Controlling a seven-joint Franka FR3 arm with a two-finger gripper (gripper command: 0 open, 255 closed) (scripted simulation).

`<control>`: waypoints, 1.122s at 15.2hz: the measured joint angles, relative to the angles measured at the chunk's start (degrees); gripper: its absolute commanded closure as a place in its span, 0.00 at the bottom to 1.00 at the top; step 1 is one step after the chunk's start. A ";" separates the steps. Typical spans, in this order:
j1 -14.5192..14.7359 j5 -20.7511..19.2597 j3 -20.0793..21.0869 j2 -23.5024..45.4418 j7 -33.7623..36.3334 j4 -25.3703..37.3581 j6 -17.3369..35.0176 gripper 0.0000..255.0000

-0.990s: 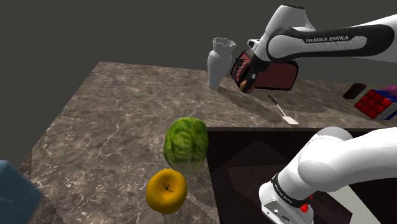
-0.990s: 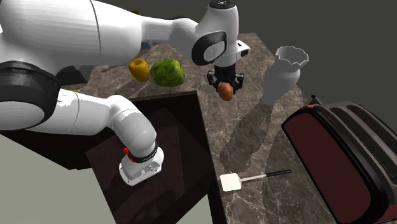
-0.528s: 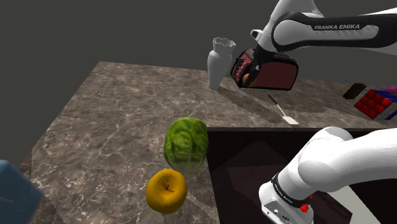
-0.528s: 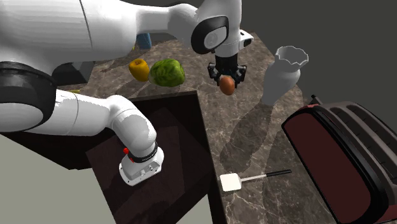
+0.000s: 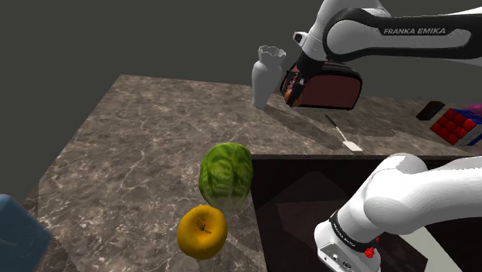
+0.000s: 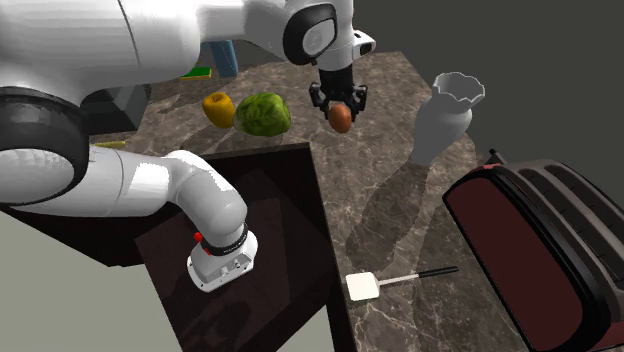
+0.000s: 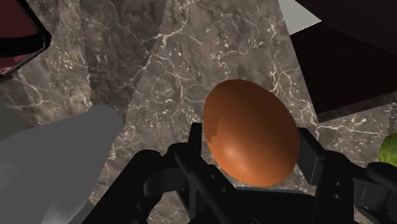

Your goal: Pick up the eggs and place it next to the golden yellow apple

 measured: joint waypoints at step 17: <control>8.68 7.80 20.66 9.09 24.24 7.22 -0.28 1.00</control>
